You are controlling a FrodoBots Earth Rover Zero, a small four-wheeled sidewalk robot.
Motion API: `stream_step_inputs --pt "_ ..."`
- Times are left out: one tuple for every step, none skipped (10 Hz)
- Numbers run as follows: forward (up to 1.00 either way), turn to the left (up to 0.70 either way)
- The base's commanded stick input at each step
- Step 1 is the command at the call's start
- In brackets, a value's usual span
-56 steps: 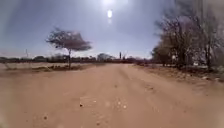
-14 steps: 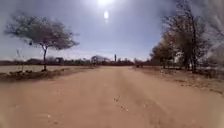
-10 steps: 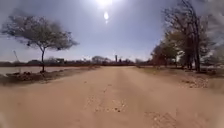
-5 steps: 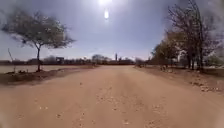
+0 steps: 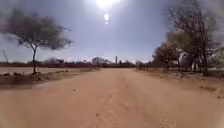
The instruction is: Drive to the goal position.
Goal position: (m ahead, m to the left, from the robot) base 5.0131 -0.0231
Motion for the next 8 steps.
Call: stream_step_inputs --pt "1.0 0.0" --pt "1.0 0.0" --pt "1.0 0.0" --pt "1.0 0.0" --pt "1.0 0.0" --pt "1.0 0.0" --pt "1.0 0.0" --pt "1.0 0.0"
